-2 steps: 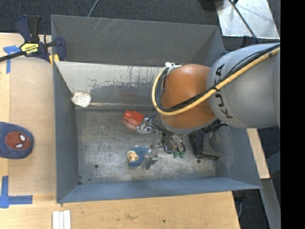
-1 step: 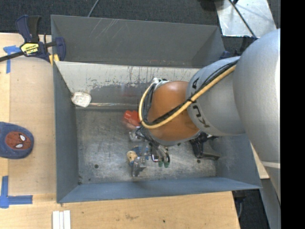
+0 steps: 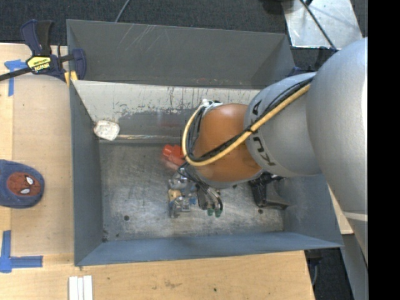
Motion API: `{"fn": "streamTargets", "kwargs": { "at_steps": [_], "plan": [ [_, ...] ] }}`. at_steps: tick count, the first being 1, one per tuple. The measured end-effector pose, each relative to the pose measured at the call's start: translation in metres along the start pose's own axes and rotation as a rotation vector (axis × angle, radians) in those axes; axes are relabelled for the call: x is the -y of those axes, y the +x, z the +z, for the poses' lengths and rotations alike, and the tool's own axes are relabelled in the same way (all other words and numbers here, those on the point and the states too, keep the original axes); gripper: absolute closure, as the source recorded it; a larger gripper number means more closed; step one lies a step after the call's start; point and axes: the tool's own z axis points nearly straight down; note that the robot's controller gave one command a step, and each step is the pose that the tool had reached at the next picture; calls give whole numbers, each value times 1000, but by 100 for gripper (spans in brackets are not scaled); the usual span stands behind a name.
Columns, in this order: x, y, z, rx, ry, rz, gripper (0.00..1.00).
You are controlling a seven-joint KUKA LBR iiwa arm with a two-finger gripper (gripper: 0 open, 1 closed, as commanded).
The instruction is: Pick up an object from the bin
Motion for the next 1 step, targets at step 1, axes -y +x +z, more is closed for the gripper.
{"fn": "streamTargets", "kwargs": {
  "at_steps": [1],
  "plan": [
    [27, 5, -181, -11, 1, -409, 100]
  ]
}}
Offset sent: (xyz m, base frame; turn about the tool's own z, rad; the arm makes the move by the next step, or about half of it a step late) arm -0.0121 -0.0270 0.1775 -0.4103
